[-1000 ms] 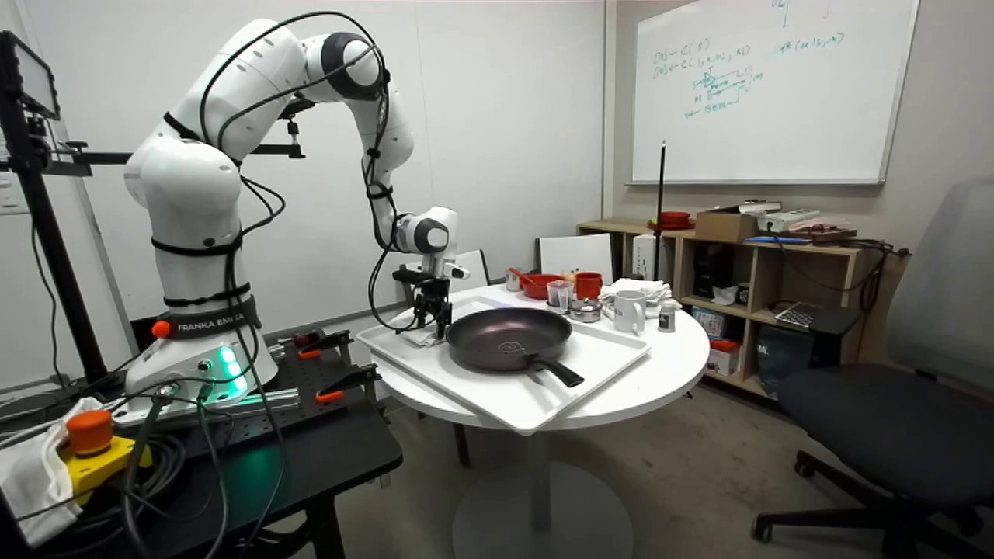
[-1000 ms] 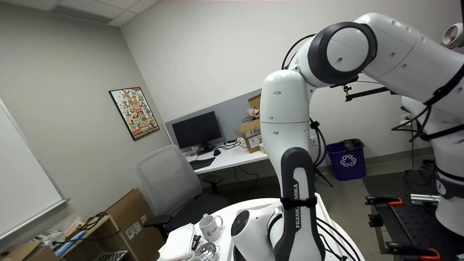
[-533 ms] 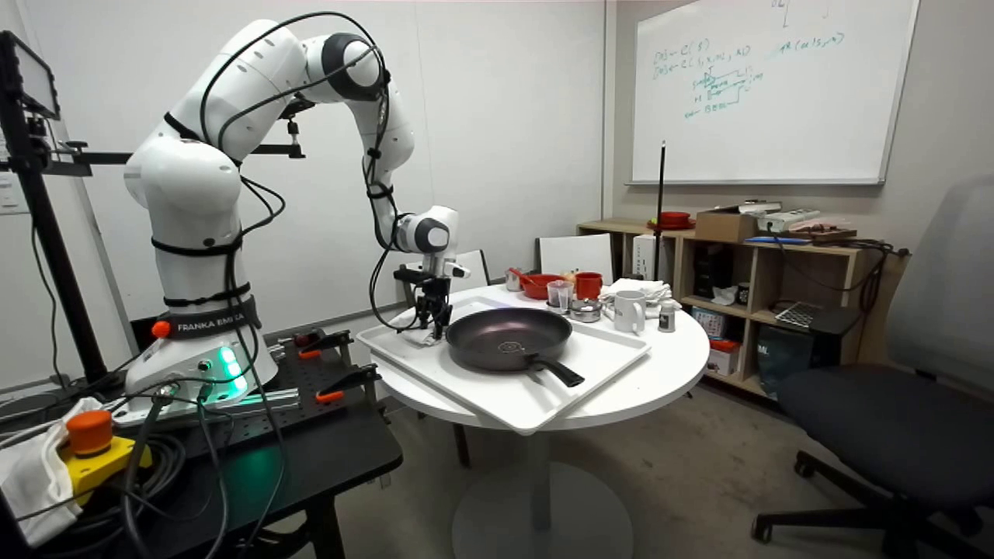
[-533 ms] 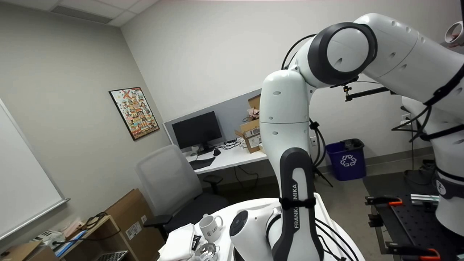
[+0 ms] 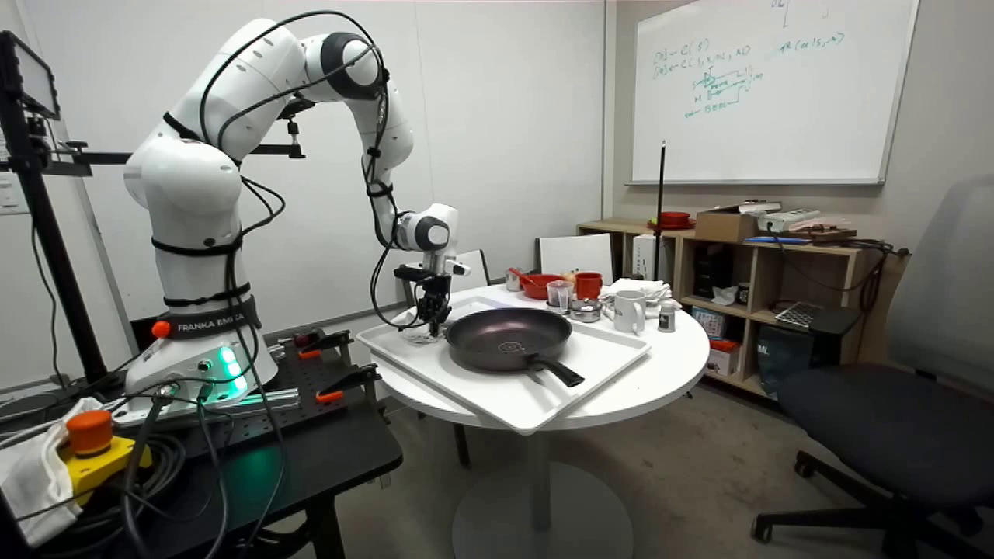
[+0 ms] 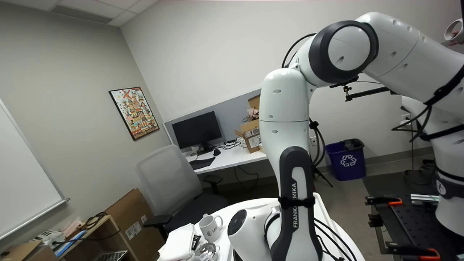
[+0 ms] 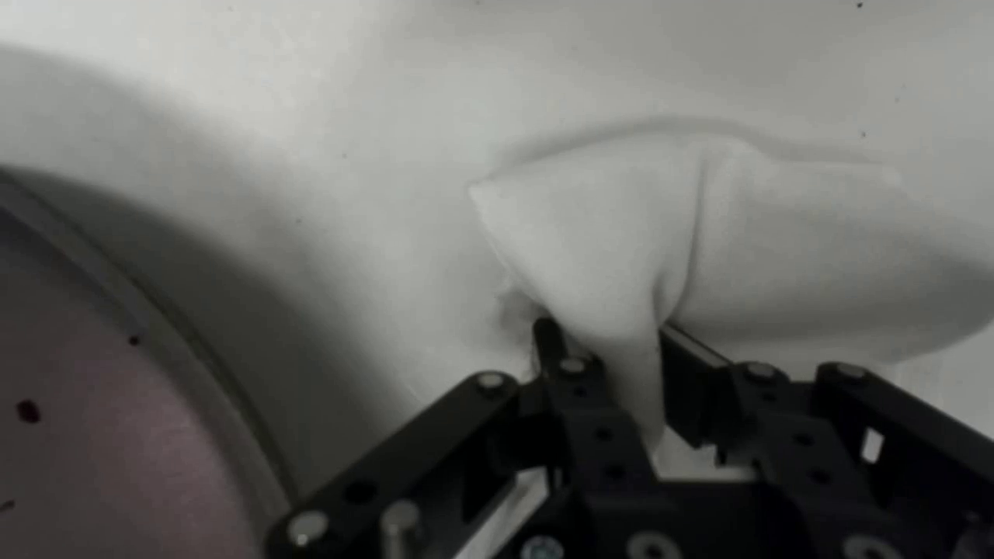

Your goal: Use the towel to wipe the pan

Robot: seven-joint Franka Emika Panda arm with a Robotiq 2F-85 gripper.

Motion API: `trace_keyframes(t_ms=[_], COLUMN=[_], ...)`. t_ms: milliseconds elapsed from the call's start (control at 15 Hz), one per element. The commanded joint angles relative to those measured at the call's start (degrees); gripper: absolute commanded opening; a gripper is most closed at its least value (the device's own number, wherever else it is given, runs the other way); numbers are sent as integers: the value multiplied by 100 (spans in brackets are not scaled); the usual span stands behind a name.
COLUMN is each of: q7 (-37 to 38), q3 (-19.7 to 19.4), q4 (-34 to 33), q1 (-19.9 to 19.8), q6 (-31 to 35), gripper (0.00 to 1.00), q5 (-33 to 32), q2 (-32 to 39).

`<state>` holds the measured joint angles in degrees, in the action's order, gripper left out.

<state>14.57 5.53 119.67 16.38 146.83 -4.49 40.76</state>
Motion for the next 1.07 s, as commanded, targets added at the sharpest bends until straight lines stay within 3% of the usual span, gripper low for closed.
trace_keyframes(t_ms=[0, 400, 733, 1000], q7=[-45, 288, 1016, 1441], q3=[-30, -244, -568, -628], q4=[-8, 663, 1230, 1716], q1=[127, 706, 1193, 1002], q6=[74, 433, 595, 600], gripper=[3, 4, 4, 4], q5=[13, -404, -824, -970], q2=[39, -759, -1688, -2600])
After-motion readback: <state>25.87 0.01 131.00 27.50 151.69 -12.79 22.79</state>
